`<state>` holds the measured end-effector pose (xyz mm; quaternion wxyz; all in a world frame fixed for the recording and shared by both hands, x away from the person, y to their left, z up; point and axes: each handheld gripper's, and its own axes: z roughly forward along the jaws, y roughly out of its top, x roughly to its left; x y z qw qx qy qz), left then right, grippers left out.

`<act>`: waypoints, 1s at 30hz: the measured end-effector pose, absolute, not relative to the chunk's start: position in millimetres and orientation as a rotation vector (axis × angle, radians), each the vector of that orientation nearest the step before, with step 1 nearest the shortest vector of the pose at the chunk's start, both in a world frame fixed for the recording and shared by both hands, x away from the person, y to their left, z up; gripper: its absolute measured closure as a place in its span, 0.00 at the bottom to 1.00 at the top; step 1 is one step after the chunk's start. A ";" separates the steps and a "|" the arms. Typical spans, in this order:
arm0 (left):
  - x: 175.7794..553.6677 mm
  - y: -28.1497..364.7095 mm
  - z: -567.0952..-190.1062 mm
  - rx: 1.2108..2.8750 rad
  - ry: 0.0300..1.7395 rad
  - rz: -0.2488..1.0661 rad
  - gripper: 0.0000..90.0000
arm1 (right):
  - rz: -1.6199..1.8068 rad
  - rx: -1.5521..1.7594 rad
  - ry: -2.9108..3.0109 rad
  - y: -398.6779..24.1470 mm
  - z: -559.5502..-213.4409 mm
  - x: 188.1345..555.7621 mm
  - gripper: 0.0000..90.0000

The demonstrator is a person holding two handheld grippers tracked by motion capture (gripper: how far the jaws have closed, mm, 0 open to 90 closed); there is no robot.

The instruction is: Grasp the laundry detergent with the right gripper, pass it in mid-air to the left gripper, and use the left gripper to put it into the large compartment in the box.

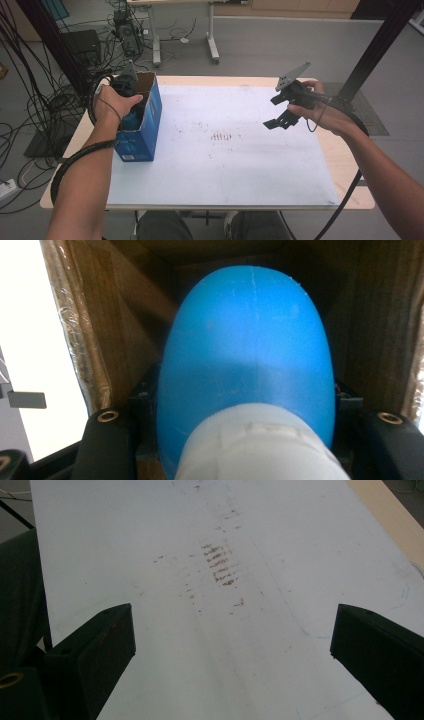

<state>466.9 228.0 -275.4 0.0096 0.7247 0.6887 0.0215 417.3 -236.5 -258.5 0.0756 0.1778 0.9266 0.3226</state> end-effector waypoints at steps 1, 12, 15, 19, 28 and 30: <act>466.7 227.8 -275.4 2.264 2.148 0.070 0.42 | 0.967 0.536 2.778 -236.6 -258.6 417.1 0.05; 467.1 226.8 -276.1 2.264 2.148 0.074 0.42 | 0.956 0.548 2.770 -241.3 -258.4 416.5 0.05; 467.4 226.3 -276.1 2.266 2.149 0.075 0.42 | 0.954 0.551 2.770 -242.7 -258.6 416.6 0.05; 467.9 226.2 -276.1 2.267 2.150 0.073 0.42 | 0.952 0.554 2.768 -243.8 -258.0 416.6 0.05; 467.8 227.7 -276.3 2.264 2.148 0.068 0.42 | 0.937 0.554 2.766 -245.4 -255.7 418.0 0.05; 468.0 227.8 -276.2 2.264 2.148 0.067 0.42 | 0.930 0.551 2.767 -245.3 -255.1 418.3 0.05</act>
